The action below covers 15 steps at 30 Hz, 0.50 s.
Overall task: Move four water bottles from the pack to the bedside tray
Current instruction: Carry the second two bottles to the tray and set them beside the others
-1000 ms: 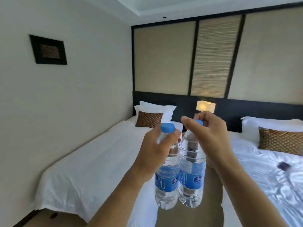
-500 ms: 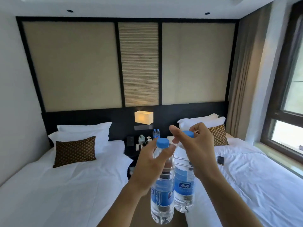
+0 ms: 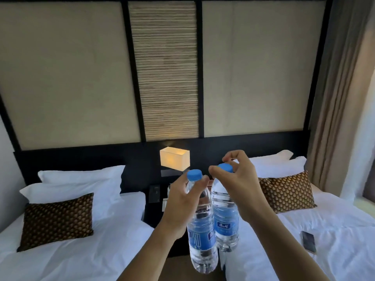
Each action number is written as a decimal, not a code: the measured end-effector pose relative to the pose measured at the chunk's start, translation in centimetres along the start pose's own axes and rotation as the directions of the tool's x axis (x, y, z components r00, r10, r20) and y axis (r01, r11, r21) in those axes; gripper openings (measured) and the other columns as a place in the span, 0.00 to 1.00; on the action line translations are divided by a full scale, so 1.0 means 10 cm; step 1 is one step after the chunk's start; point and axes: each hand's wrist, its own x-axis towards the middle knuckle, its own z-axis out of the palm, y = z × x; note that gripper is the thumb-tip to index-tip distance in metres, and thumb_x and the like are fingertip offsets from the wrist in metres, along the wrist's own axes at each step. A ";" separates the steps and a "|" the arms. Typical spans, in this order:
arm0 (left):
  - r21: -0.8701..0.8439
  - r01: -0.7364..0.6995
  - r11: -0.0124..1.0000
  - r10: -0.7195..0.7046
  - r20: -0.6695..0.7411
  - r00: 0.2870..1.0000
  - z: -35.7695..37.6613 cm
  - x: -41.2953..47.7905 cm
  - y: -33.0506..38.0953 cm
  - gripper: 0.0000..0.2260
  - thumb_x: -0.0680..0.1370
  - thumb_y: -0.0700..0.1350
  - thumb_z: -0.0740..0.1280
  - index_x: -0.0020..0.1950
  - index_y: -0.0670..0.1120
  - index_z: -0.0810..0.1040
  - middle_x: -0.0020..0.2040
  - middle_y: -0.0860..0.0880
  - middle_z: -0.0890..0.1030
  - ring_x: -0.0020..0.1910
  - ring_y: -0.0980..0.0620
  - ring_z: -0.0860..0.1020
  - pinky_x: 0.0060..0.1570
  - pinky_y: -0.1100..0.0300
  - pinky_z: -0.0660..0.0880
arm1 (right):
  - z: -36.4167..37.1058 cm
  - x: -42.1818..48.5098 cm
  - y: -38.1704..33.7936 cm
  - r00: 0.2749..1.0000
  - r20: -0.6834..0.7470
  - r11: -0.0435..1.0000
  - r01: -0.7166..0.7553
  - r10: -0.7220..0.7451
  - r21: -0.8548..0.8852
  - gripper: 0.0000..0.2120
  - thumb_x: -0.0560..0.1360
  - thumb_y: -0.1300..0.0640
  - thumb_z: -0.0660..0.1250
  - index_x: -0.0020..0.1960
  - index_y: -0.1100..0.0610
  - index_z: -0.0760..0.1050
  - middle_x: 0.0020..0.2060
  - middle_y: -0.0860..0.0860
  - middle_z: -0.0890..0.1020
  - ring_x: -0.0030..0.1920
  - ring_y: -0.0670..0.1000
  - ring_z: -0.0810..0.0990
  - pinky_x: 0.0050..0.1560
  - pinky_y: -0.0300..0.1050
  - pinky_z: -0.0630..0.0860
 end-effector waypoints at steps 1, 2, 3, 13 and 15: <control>-0.003 0.006 1.000 -0.006 -0.010 1.000 -0.02 0.28 -0.15 0.14 0.73 0.64 0.71 0.51 0.58 0.84 0.50 0.44 0.88 0.51 0.44 0.87 0.54 0.42 0.84 | 0.06 0.28 0.16 1.000 0.017 1.000 0.000 0.000 -0.001 0.17 0.68 0.57 0.75 0.51 0.50 0.72 0.38 0.54 0.82 0.29 0.40 0.79 0.33 0.33 0.77; -0.007 0.015 1.000 -0.015 -0.018 1.000 -0.05 0.56 -0.31 0.14 0.73 0.64 0.71 0.52 0.57 0.84 0.50 0.42 0.87 0.51 0.42 0.86 0.53 0.41 0.84 | 0.13 0.55 0.33 1.000 0.029 1.000 0.002 -0.002 -0.003 0.16 0.68 0.58 0.74 0.51 0.50 0.72 0.35 0.50 0.82 0.29 0.40 0.78 0.31 0.32 0.76; -0.017 0.026 0.999 -0.027 -0.024 0.999 -0.08 0.84 -0.48 0.15 0.73 0.63 0.72 0.52 0.55 0.84 0.50 0.40 0.86 0.50 0.40 0.86 0.52 0.42 0.84 | 0.19 0.82 0.51 0.999 0.040 1.000 0.004 -0.004 -0.001 0.16 0.68 0.59 0.74 0.51 0.51 0.72 0.32 0.48 0.82 0.28 0.40 0.78 0.30 0.32 0.75; 0.009 0.030 1.000 -0.030 -0.006 1.000 -0.41 3.77 -2.45 0.18 0.75 0.60 0.71 0.53 0.47 0.83 0.42 0.39 0.86 0.38 0.47 0.85 0.45 0.58 0.82 | 0.98 3.62 2.51 0.998 0.026 0.998 0.062 -0.062 -0.013 0.14 0.74 0.52 0.77 0.56 0.44 0.77 0.43 0.49 0.88 0.41 0.47 0.86 0.41 0.41 0.80; 0.025 0.032 0.999 -0.032 0.000 0.999 -0.45 4.35 -2.81 0.18 0.75 0.61 0.72 0.52 0.47 0.83 0.38 0.45 0.86 0.37 0.52 0.85 0.42 0.64 0.80 | 1.10 4.16 2.92 0.997 0.041 0.997 0.073 -0.072 -0.038 0.12 0.76 0.51 0.75 0.56 0.42 0.76 0.44 0.46 0.88 0.45 0.48 0.87 0.47 0.46 0.82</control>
